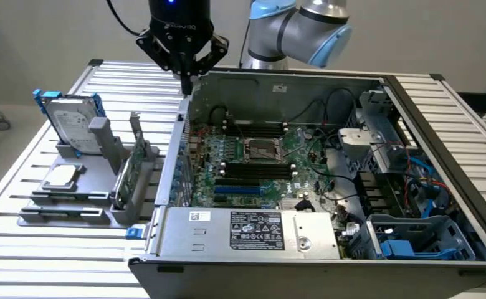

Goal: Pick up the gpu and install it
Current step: 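Reach for the gpu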

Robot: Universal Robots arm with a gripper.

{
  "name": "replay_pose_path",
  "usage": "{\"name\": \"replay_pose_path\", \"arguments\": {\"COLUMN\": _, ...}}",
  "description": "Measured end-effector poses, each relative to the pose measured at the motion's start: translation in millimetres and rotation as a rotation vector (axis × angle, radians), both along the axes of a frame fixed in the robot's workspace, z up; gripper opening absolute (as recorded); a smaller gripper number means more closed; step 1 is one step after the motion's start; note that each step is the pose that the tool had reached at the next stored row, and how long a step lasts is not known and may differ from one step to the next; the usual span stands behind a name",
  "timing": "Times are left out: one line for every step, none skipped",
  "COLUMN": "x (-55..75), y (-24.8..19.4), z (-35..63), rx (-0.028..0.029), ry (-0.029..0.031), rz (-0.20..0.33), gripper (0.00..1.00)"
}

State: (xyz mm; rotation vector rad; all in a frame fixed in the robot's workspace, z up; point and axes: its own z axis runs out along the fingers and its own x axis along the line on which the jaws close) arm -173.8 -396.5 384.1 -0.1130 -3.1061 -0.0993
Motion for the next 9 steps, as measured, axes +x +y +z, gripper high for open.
{"name": "replay_pose_path", "arguments": {"x": -4.5, "y": 0.3, "z": -1.5, "rx": 0.0001, "ry": -0.0001, "rz": 0.000, "gripper": 0.11}}
{"name": "replay_pose_path", "arguments": {"x": -8.9, "y": 0.7, "z": -2.9, "rx": 0.0002, "ry": -0.0002, "rz": 0.000, "gripper": 0.11}}
{"name": "replay_pose_path", "arguments": {"x": -13.5, "y": 1.0, "z": -4.4, "rx": 0.0002, "ry": -0.0002, "rz": 0.000, "gripper": 0.11}}
{"name": "replay_pose_path", "arguments": {"x": -18.1, "y": 1.3, "z": -5.8, "rx": 0.0001, "ry": -0.0001, "rz": 0.000, "gripper": 0.11}}
{"name": "replay_pose_path", "arguments": {"x": -22.6, "y": 1.6, "z": -7.1, "rx": 0.0001, "ry": -0.0001, "rz": 0.000, "gripper": 0.11}}
{"name": "replay_pose_path", "arguments": {"x": -27.1, "y": 1.9, "z": -8.5, "rx": 0.0000, "ry": 0.0000, "rz": 0.000, "gripper": 0.11}}
{"name": "replay_pose_path", "arguments": {"x": -31.9, "y": 2.3, "z": -10.0, "rx": 0.0000, "ry": 0.0000, "rz": 0.000, "gripper": 0.11}}
{"name": "replay_pose_path", "arguments": {"x": -36.5, "y": 2.6, "z": -11.5, "rx": 0.0000, "ry": 0.0000, "rz": 0.000, "gripper": 0.11}}
{"name": "replay_pose_path", "arguments": {"x": -41.0, "y": 2.9, "z": -13.0, "rx": 0.0000, "ry": 0.0000, "rz": 0.000, "gripper": 0.11}}
